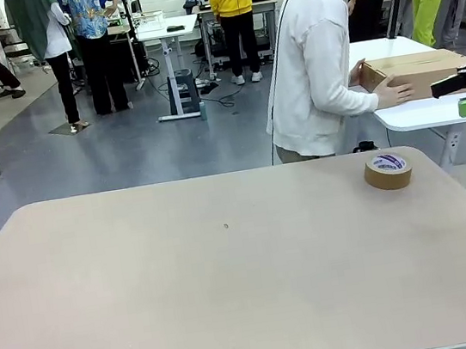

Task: Wrap the clocks to prevent damage.
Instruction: After the human seals the box with tape, release both hands from the side flaps of the Package Box.

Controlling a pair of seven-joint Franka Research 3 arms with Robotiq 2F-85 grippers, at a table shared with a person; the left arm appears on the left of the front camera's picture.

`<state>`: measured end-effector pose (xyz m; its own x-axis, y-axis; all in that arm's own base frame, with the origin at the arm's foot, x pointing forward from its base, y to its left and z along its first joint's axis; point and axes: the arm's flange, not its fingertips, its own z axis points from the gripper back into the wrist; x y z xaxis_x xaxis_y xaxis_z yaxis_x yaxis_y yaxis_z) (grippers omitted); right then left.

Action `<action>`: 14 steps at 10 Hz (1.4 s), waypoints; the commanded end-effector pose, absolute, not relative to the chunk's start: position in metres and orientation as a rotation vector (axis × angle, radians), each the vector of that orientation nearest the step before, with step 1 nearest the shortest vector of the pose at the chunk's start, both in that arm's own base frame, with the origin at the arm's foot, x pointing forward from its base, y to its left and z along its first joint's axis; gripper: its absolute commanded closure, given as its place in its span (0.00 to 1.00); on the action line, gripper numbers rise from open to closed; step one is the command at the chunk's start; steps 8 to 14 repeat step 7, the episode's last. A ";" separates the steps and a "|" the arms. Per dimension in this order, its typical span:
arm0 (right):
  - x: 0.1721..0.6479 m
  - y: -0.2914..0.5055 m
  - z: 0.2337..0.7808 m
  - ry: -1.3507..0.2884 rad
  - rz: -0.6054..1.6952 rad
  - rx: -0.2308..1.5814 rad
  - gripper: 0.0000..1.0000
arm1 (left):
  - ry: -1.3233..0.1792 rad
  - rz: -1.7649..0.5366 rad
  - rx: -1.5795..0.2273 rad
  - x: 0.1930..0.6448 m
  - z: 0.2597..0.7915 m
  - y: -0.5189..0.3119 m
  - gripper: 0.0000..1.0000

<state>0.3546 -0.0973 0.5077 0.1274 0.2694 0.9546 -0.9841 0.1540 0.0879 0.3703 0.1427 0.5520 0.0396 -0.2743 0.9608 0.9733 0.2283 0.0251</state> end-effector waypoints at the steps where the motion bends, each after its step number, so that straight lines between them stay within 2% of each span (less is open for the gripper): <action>1: 0.356 -0.098 0.509 -0.996 1.153 0.958 0.00 | -1.115 -1.163 -0.839 0.370 0.553 0.145 0.00; 14: 0.356 -0.098 0.509 -0.996 1.153 0.958 0.00 | -1.115 -1.163 -0.839 0.370 0.553 0.145 0.00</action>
